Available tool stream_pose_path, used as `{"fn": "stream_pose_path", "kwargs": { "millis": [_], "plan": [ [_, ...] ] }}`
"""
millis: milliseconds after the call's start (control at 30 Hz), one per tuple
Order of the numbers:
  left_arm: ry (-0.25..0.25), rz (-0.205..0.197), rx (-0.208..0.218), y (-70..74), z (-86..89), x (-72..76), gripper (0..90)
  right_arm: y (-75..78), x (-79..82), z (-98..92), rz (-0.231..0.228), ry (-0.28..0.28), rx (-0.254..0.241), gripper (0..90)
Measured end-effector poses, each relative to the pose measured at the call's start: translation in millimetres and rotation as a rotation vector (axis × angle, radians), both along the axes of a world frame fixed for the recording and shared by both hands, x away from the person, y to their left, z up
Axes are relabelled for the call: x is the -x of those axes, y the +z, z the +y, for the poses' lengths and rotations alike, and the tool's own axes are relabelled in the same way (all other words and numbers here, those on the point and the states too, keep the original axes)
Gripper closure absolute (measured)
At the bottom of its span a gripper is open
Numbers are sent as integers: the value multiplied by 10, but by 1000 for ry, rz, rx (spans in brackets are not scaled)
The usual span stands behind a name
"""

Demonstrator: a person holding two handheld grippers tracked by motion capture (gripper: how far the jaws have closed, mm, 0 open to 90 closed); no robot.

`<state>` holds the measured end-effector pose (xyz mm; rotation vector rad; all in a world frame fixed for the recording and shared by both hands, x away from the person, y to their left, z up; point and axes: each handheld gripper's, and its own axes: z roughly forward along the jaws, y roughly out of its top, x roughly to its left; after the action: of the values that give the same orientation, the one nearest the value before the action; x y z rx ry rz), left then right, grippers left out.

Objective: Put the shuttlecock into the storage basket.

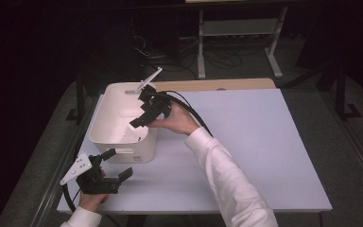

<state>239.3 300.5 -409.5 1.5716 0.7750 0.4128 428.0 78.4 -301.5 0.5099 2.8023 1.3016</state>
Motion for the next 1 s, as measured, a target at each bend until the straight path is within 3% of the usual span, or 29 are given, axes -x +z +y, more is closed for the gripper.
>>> {"fn": "stream_pose_path", "kwargs": {
  "millis": [100,133,267,433,1000],
  "plan": [
    [-3,-2,-17,-1,8,-2,0,22,10,-46,-11,-2,-6,117],
    [-5,-2,-22,-1,11,-3,0,37,12,-96,-16,-16,-9,43],
    [-3,-3,-13,-1,6,-2,0,65,24,-198,-19,-60,-40,1],
    [-1,-2,-20,-4,9,-9,0,60,13,-312,-44,-74,-32,0],
    [9,-2,-26,-10,10,-11,0,9,60,-689,-38,-112,-60,0]
  ]
}}
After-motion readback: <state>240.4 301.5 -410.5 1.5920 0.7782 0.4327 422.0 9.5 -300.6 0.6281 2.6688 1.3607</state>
